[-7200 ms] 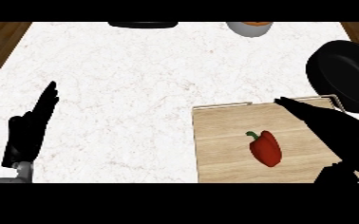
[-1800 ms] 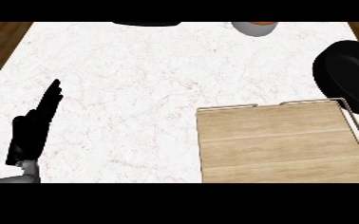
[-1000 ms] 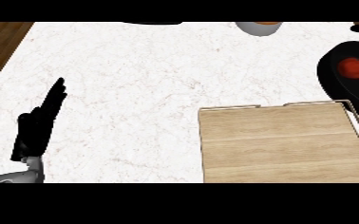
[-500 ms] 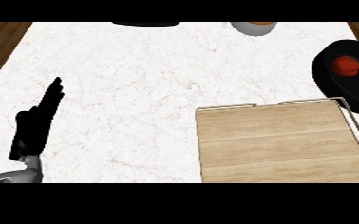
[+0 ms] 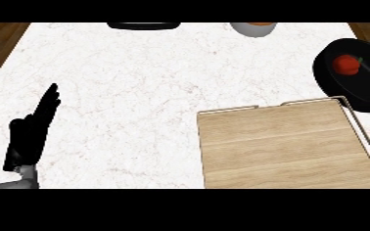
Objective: Pick the bell pepper from the tray and place it in the pot
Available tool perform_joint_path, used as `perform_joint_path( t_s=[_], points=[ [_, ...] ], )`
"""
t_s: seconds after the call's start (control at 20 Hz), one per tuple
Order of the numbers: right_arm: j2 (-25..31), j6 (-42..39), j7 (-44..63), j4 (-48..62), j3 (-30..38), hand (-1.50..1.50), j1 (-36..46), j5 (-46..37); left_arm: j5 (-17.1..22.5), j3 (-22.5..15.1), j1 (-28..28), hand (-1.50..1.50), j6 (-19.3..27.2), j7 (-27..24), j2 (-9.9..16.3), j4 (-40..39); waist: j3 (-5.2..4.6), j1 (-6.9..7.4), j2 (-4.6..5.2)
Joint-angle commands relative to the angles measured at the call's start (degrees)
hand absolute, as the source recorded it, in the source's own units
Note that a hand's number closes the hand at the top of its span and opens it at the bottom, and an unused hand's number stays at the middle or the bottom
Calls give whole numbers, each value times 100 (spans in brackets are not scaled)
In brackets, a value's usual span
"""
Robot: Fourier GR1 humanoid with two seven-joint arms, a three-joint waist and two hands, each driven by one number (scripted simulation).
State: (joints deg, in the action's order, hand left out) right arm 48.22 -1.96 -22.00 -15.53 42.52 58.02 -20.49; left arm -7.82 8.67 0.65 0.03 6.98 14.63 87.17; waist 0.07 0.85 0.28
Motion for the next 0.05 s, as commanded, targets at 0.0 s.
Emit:
perform_joint_path(
  t_s=[0.0],
  points=[
    [310,-508,-129,-147,136,-150,-492,334,14,97,-131,0,-36,-124,32,10,-3,-39,-15]
  ],
)
